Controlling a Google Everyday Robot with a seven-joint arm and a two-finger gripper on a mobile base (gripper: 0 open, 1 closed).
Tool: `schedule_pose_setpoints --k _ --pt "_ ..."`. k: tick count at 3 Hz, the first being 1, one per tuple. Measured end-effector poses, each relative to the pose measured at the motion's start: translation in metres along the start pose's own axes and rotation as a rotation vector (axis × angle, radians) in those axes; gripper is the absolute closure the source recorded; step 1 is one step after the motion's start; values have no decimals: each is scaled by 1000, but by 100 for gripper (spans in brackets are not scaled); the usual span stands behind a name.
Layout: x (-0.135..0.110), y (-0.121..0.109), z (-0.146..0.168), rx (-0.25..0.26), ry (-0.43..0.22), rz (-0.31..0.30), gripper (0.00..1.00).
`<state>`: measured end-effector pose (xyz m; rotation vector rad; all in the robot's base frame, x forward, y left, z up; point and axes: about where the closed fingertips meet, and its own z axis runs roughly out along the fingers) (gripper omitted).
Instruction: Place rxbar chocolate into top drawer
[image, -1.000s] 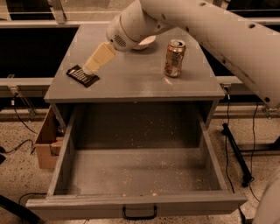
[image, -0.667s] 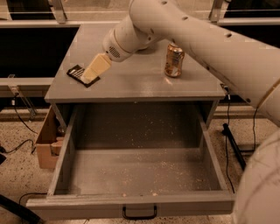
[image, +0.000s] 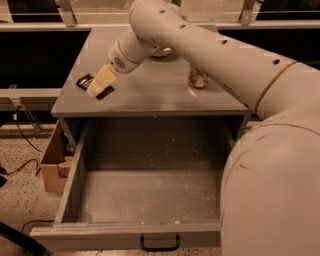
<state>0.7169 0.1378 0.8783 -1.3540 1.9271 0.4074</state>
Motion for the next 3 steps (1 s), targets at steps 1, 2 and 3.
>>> schedule_pose_setpoints --k 1,2,3 --pt "-1 -4 16 3 14 24 0" --pt "4 -4 33 -4 25 53 0" --pt "8 0 45 -12 31 73 0"
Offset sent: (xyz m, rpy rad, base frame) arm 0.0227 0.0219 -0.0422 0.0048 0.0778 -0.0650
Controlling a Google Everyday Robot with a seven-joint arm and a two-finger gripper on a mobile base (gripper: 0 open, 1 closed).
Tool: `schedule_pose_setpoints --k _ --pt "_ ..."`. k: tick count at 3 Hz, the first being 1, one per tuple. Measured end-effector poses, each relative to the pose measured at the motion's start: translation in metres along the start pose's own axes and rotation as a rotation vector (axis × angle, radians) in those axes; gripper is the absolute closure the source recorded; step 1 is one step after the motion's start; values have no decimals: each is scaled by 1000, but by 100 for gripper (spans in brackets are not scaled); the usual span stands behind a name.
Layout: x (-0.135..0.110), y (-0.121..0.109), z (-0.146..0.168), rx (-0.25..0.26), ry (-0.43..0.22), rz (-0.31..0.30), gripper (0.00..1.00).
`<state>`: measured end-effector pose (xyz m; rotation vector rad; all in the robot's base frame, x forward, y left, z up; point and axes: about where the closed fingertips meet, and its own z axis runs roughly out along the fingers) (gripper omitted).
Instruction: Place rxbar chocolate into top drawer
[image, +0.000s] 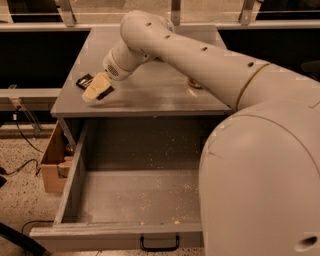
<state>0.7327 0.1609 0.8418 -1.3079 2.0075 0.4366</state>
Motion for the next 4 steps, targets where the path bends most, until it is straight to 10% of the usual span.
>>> schedule_pose_setpoints --k 4 --pt "-3 12 10 -17 5 30 97"
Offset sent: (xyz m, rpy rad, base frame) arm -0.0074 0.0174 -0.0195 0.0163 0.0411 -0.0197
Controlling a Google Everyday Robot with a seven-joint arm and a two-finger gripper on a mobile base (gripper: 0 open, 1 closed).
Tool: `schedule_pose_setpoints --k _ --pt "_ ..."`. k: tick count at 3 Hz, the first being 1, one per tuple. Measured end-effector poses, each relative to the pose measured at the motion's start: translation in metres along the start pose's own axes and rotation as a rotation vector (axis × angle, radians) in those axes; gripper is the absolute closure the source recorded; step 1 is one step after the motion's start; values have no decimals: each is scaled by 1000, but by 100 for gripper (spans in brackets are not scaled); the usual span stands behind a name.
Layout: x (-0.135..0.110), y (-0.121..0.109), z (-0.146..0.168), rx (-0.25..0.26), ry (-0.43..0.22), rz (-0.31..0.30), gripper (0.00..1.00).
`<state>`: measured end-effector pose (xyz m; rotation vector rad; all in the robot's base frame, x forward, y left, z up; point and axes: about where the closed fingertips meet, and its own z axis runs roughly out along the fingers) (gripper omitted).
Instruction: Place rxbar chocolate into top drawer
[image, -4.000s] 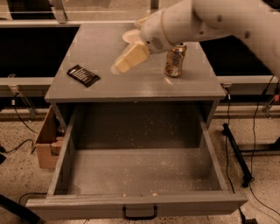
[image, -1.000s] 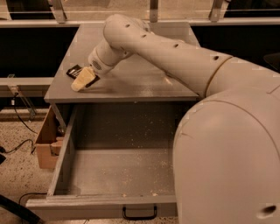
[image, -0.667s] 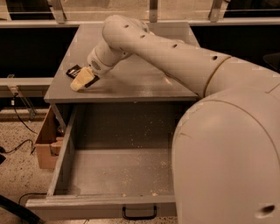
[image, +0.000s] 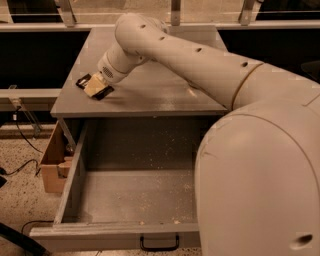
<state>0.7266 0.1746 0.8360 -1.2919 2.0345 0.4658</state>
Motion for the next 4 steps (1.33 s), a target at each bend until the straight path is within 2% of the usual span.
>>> schedule_pose_setpoints --k 2,3,4 --pt "-1 0 -1 0 0 0 100" --pt "-3 0 -8 -19 -33 -6 100" --pt "0 -4 -47 -41 -105 -22 100"
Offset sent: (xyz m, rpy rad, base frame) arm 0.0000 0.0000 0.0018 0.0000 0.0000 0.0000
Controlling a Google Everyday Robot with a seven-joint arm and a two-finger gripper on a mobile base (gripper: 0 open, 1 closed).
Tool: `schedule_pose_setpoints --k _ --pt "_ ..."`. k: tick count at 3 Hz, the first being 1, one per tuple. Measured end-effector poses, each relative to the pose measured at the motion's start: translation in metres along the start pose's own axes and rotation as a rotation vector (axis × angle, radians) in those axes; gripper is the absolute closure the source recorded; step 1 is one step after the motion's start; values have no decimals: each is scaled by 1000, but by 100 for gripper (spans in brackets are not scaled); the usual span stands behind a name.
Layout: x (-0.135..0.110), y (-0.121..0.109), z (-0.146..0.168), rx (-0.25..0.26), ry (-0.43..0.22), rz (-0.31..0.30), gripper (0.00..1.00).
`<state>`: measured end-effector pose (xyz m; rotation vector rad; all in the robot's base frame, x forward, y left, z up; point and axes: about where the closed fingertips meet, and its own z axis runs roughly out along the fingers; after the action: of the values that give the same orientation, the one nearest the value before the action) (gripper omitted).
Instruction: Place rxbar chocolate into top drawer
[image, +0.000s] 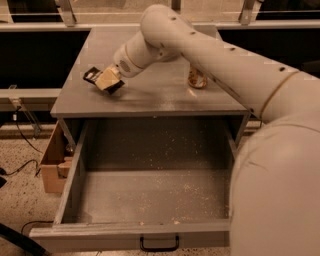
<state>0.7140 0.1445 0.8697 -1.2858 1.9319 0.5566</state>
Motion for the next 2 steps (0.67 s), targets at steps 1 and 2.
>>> schedule_pose_setpoints --k 1,2 --pt "18 -5 -60 -5 -65 -31 100" --pt "62 -11 -125 42 -68 -44 100"
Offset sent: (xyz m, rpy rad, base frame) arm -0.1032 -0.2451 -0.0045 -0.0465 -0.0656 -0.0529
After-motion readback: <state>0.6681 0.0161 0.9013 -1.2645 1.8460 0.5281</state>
